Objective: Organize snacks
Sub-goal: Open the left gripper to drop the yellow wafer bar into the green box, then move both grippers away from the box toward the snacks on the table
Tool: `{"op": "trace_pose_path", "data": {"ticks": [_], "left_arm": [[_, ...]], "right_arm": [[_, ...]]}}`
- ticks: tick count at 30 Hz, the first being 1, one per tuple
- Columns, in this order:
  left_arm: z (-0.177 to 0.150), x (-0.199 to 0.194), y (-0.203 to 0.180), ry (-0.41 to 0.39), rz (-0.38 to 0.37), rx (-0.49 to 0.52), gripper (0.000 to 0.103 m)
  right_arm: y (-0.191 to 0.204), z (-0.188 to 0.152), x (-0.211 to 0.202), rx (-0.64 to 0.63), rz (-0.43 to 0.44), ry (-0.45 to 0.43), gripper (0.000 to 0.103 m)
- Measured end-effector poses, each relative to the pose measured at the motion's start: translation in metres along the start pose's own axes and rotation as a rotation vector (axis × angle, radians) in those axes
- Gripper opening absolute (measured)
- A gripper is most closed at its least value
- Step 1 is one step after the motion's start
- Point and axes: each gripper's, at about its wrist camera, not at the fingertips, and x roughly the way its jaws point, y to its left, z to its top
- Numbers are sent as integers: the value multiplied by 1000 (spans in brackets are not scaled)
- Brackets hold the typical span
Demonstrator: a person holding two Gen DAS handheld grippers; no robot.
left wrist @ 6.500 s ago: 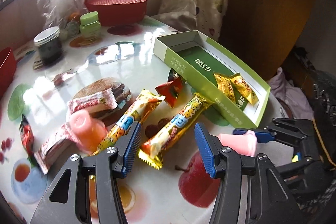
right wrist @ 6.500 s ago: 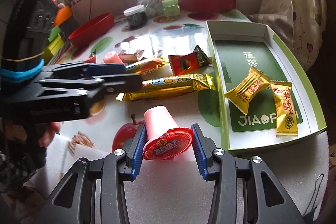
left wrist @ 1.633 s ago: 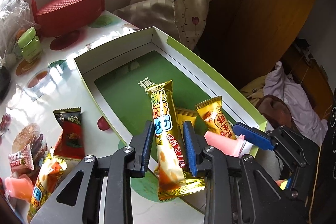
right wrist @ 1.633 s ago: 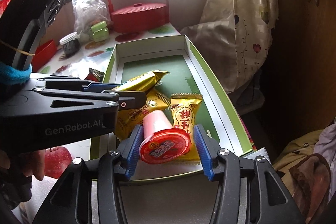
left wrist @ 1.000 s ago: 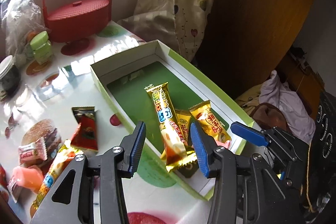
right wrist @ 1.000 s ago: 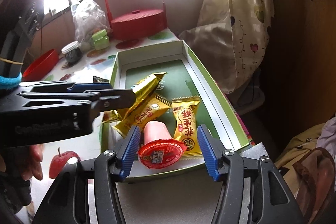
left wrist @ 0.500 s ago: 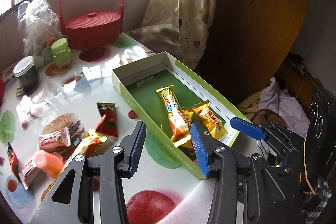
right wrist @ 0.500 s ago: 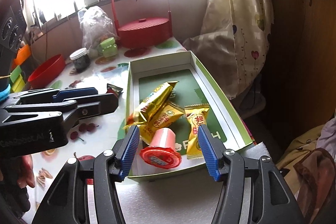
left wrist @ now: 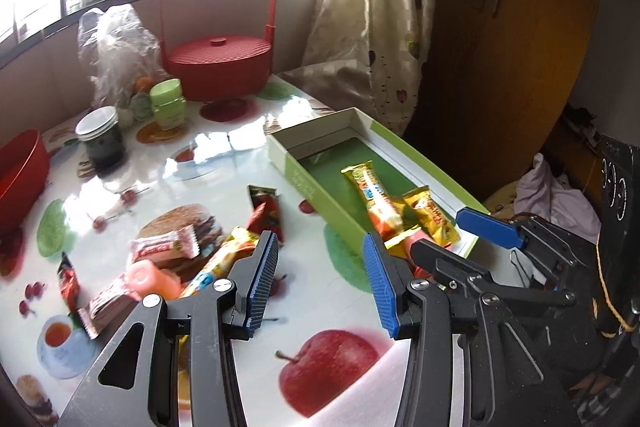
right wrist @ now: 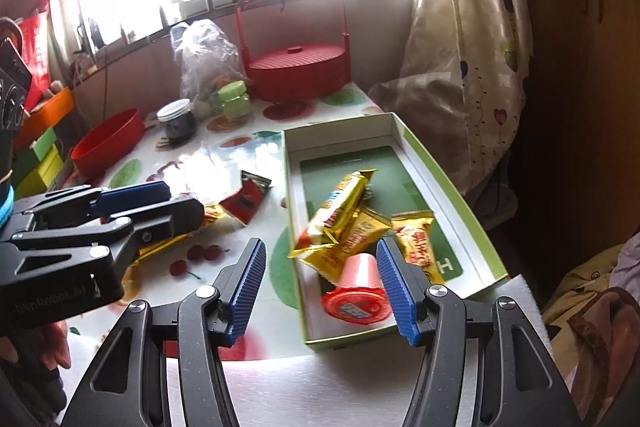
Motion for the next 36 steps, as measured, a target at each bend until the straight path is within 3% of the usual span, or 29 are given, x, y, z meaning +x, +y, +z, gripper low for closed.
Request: {"op": "trace_pose_path", "data": {"ticks": [7,19,28,36], "left_arm": [[-11,-12,18,-16,89,-7,46],[-33,-25,68,-26,113,-128,46],[-52,-31,124,-24,192,-239,46],[-61,-32,145,-19,199,-281,46]], "right_arm": [[21,3,6,-17,40,7,58],[55,5,27,-49,106,46,58],[81,8,51,-65,167,105,58],[98,12,81,-43,196,163,58]]}}
